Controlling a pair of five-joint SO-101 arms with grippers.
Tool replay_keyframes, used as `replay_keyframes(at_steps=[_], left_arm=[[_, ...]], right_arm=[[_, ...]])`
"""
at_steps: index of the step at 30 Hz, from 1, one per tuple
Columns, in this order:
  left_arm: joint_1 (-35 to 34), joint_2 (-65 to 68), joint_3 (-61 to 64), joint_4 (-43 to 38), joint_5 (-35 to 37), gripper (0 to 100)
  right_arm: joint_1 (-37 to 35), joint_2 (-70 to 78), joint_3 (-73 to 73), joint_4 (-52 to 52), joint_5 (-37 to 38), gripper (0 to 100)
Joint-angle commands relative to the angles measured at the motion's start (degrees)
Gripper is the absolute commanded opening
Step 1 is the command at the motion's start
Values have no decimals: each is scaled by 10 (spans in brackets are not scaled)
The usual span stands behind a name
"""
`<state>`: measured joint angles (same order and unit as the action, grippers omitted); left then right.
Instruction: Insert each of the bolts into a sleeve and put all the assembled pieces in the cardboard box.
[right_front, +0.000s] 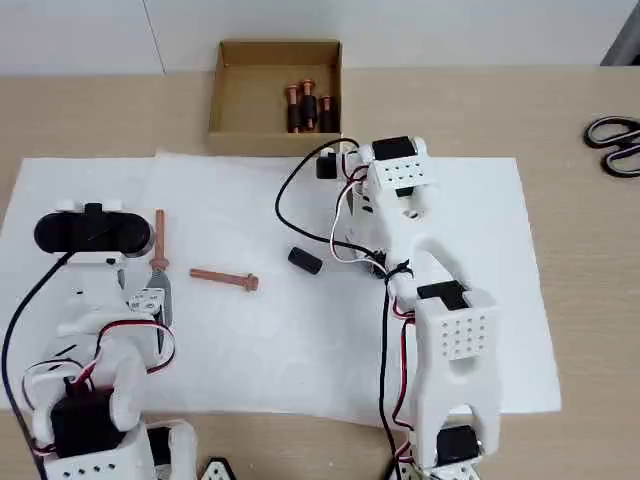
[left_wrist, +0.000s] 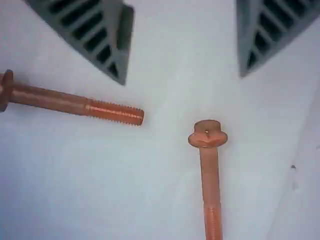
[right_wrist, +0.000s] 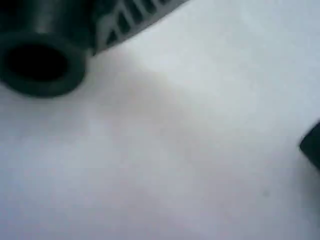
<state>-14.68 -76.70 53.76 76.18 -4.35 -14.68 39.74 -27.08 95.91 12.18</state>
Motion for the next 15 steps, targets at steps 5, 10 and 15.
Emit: replay_keyframes(at_steps=[5, 10, 15], left_arm=[[-1, -2, -3, -7, -5, 138], [-1, -2, -3, -7, -5, 138], [-1, -2, -2, -6, -5, 138]], right_arm=[[6, 0, -11, -14, -1, 125], [5, 5, -11, -22, 0, 126], [3, 0, -11, -21, 13, 176]])
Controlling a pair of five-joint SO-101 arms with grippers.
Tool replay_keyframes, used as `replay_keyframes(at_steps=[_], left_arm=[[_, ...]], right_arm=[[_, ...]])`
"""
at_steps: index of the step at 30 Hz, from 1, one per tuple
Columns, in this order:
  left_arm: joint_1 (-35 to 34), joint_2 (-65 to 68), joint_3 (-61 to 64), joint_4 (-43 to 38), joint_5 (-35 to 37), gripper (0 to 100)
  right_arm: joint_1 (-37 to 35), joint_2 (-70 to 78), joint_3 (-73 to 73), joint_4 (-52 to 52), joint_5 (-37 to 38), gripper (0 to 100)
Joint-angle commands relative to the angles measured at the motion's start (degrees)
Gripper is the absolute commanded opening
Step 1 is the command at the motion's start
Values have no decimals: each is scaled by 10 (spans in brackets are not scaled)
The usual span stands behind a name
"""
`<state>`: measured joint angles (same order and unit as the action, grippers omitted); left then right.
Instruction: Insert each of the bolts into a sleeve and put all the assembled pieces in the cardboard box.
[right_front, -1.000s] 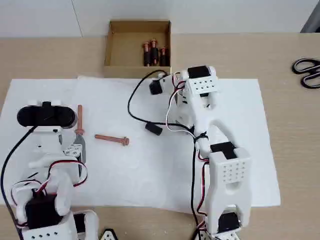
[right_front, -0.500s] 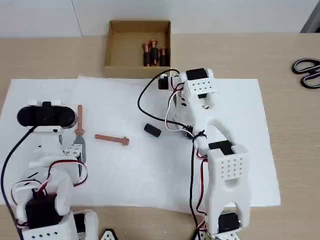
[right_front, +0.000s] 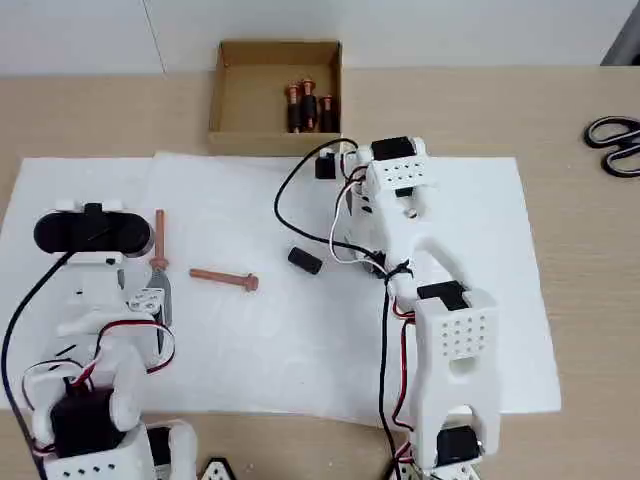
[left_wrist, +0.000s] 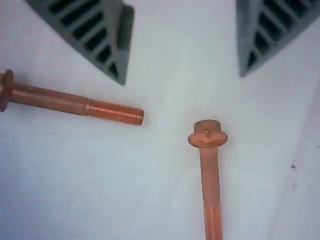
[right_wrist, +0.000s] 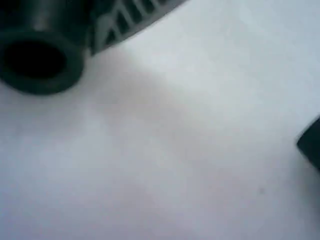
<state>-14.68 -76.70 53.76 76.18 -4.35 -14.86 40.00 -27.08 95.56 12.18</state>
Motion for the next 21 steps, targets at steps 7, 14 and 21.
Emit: replay_keyframes(at_steps=[7, 14, 21], left_arm=[[-1, -2, -2, -6, -5, 138], [-1, -2, -2, -6, -5, 138], [-1, -2, -2, -6, -5, 138]], right_arm=[[-7, -3, -12, -16, 20, 206], [-20, 2, -12, -18, 31, 97], [-15, -2, -12, -17, 37, 3]])
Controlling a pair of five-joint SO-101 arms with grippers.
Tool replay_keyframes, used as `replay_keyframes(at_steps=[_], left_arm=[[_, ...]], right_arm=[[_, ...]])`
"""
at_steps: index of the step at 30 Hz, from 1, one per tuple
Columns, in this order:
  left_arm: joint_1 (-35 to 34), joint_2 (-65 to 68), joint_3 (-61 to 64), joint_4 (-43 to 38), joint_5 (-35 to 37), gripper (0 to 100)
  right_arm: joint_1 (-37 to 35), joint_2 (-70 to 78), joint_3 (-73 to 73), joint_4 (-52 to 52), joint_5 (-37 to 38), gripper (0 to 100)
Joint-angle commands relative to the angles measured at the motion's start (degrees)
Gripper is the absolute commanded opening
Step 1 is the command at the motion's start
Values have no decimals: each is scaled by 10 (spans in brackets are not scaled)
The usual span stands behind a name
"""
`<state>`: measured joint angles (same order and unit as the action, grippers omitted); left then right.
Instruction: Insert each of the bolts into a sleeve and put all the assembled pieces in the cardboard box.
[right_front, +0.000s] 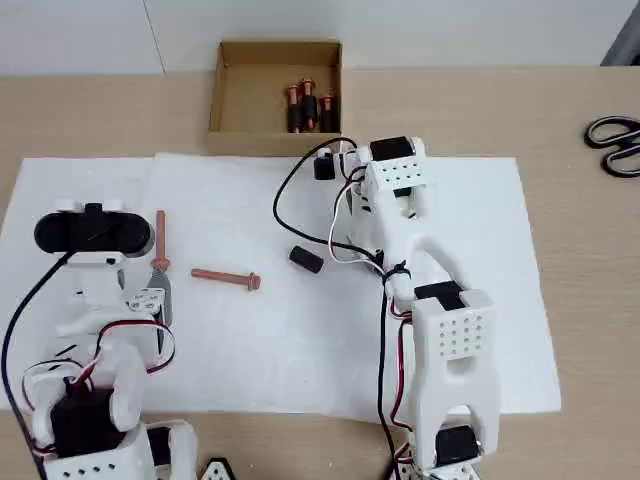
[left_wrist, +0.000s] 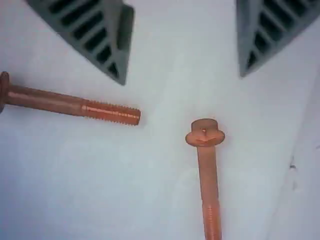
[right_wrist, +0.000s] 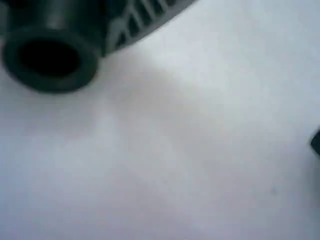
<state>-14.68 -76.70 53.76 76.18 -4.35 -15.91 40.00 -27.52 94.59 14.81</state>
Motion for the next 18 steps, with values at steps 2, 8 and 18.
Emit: replay_keyframes(at_steps=[2, 8, 18], left_arm=[[-1, 0, -5, -5, -4, 138], [-1, 4, -40, 28, -3, 138], [2, 177, -138, 84, -5, 137]], right_arm=[[-5, -3, -18, -1, 11, 3], [6, -12, -63, 18, 10, 3], [8, -153, -13, 20, 8, 3]])
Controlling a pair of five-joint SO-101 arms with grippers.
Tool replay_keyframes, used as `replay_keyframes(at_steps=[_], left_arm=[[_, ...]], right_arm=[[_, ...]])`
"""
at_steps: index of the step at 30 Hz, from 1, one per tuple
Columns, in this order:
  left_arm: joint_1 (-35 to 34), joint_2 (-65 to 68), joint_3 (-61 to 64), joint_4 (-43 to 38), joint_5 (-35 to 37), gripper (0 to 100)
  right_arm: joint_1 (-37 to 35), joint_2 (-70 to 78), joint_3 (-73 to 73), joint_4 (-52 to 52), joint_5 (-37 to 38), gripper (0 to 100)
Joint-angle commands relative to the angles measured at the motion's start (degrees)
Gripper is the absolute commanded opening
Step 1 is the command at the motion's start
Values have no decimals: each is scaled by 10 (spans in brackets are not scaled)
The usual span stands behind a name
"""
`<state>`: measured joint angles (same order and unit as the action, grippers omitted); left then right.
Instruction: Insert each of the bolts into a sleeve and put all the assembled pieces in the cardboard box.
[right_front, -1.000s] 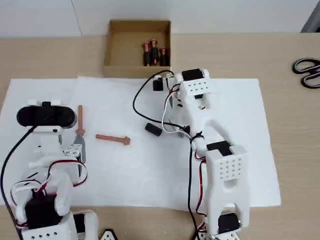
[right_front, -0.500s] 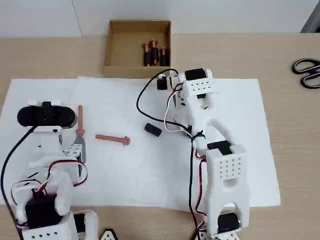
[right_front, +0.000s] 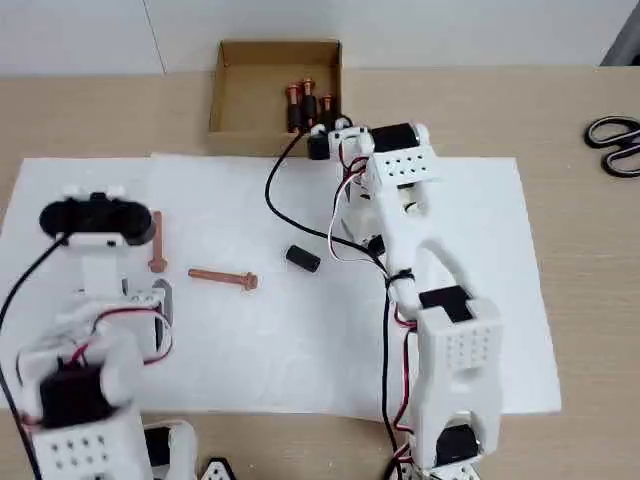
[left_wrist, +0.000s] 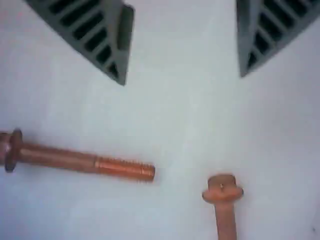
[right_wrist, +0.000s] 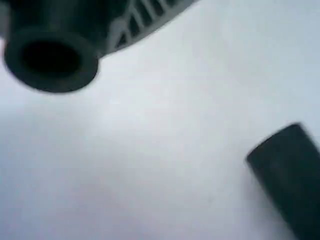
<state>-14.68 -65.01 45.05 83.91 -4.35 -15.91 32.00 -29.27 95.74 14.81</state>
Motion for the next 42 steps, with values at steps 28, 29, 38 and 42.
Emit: replay_keyframes(at_steps=[28, 29, 38, 42], left_arm=[[123, 609, -276, -16, -416, 137], [123, 624, -284, -22, -423, 137], [180, 702, -315, -41, -467, 137], [195, 708, -315, -47, -472, 137]], right_arm=[[24, -166, 89, 7, 9, 3], [25, -166, 89, 7, 9, 3], [25, -166, 89, 7, 10, 3], [25, -164, 89, 7, 10, 3]])
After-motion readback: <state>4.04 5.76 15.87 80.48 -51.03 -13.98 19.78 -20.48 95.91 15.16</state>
